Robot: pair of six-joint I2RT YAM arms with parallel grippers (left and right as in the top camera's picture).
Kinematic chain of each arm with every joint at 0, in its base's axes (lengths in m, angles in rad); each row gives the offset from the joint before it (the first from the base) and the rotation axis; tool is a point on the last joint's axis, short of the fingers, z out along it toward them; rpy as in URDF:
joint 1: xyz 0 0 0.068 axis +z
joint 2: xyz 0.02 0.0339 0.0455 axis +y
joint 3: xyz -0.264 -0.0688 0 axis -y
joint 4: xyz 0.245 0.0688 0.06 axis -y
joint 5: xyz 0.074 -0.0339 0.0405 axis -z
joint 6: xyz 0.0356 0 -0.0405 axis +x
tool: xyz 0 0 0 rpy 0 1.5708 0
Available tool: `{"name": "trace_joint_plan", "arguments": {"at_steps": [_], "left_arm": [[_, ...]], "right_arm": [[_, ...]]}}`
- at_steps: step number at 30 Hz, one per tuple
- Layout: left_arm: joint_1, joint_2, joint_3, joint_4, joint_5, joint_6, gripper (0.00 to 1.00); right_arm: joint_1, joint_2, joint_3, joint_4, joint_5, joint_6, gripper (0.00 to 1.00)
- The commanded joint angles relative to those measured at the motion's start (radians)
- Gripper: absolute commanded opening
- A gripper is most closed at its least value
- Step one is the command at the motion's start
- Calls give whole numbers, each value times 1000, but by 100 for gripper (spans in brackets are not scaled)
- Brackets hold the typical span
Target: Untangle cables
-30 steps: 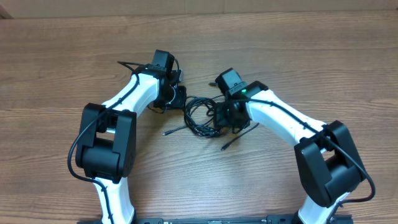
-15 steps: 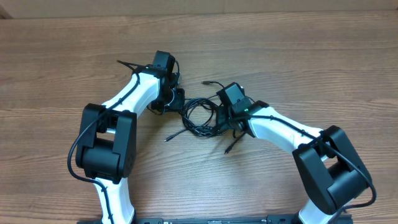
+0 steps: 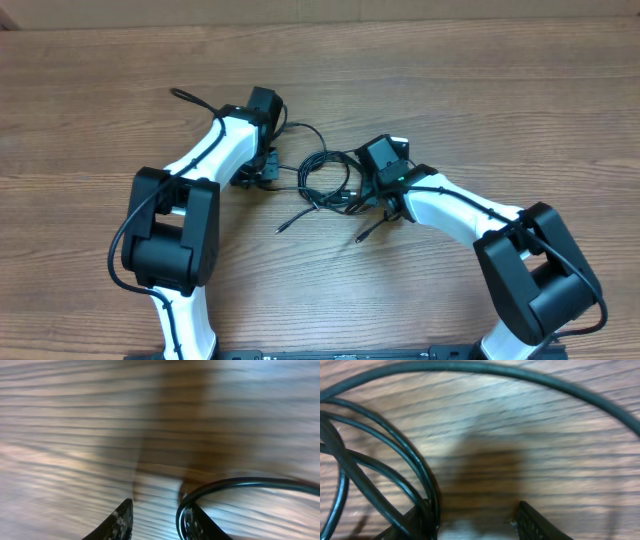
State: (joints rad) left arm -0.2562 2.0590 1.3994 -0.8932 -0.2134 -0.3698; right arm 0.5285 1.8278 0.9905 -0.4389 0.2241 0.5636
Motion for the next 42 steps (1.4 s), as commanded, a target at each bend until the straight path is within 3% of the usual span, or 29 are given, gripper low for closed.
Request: {"name": "trace_joint_plan", "arguments": {"at_steps": [1, 6, 18, 26, 29, 30, 34, 42], "left_arm": [[104, 45, -34, -21, -204, -77, 36], [214, 45, -34, -42, -184, -80, 39], [440, 45, -35, -73, 67, -80, 46], [437, 45, -35, -77, 279, -5, 58], [406, 45, -35, -70, 351, 58, 63], [397, 45, -35, -70, 388, 92, 62], [376, 40, -23, -71, 528, 191, 42], [329, 24, 51, -85, 659, 195, 43]], "right_arm": [[-76, 32, -56, -46, 43, 21, 51], [-98, 32, -56, -42, 14, 19, 51], [-98, 32, -56, -40, 14, 19, 51], [-98, 32, -56, -11, -87, -5, 51], [-98, 32, -53, 25, -215, -115, 54], [-98, 32, -47, 26, -241, -137, 55], [-98, 23, 36, -77, -256, -151, 55], [-98, 15, 199, -284, -261, -179, 59]]}}
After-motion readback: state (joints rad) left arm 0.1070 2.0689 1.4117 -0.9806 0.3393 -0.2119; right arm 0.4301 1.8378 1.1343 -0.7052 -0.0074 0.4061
